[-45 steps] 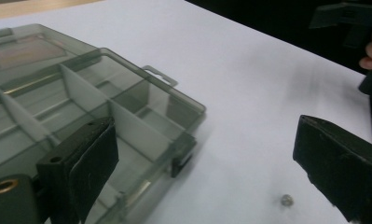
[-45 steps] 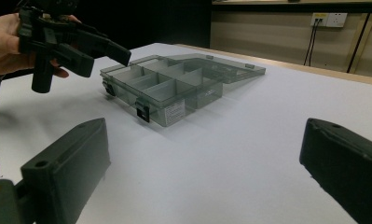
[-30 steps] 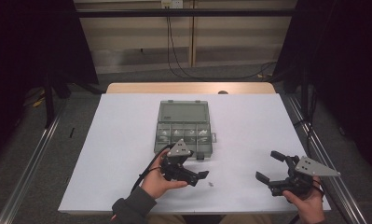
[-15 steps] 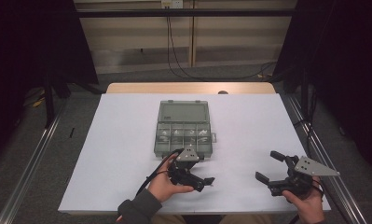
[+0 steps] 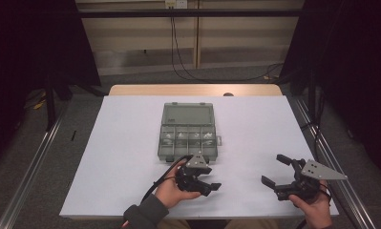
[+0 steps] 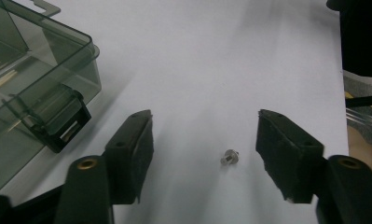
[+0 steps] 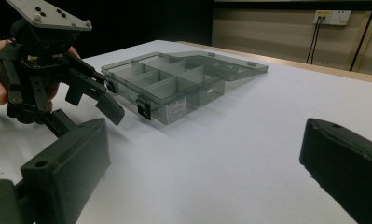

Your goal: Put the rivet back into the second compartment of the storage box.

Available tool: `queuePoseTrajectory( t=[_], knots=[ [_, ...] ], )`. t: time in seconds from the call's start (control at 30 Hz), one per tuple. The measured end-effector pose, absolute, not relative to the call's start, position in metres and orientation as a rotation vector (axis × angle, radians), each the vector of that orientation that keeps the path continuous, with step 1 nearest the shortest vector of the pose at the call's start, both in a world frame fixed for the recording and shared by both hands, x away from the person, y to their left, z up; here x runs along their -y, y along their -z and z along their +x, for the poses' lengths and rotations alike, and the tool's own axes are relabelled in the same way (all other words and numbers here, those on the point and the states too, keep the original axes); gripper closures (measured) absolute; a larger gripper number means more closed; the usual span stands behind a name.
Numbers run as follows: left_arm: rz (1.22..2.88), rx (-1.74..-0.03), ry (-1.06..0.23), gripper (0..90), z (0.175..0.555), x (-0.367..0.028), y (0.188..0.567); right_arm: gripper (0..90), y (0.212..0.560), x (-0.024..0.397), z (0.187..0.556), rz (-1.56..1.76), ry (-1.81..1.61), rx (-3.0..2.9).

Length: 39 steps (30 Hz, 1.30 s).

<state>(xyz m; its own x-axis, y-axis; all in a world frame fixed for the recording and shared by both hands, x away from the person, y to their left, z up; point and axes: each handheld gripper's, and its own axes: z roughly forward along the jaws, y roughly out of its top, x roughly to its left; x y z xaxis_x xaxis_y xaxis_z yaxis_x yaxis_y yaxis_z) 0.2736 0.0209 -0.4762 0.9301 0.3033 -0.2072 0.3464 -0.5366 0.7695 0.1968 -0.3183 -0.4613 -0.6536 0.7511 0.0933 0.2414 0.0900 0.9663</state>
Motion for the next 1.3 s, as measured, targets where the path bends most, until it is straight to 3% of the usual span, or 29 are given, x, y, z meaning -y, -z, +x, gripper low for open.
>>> queuePoseTrajectory(
  t=[0.3,0.8,0.83,1.3],
  knots=[
    [2.226,-0.439,0.101,61.7,0.2695,-0.0173,0.4784,1.2,0.4613,0.3184,0.1966,0.976,-1.589,-1.947],
    [2.25,-0.447,0.154,80.5,0.267,-0.0154,0.4839,1.2,0.4617,0.3173,0.1967,0.971,-1.581,-1.956],
    [2.252,-0.453,0.163,86.4,0.2671,-0.0158,0.4839,1.3,0.4617,0.3172,0.1967,0.971,-1.58,-1.956],
    [2.237,-0.488,0.183,86.8,0.2683,-0.0185,0.4812,1.3,0.4614,0.3172,0.1966,0.967,-1.581,-1.956]
  ],
)
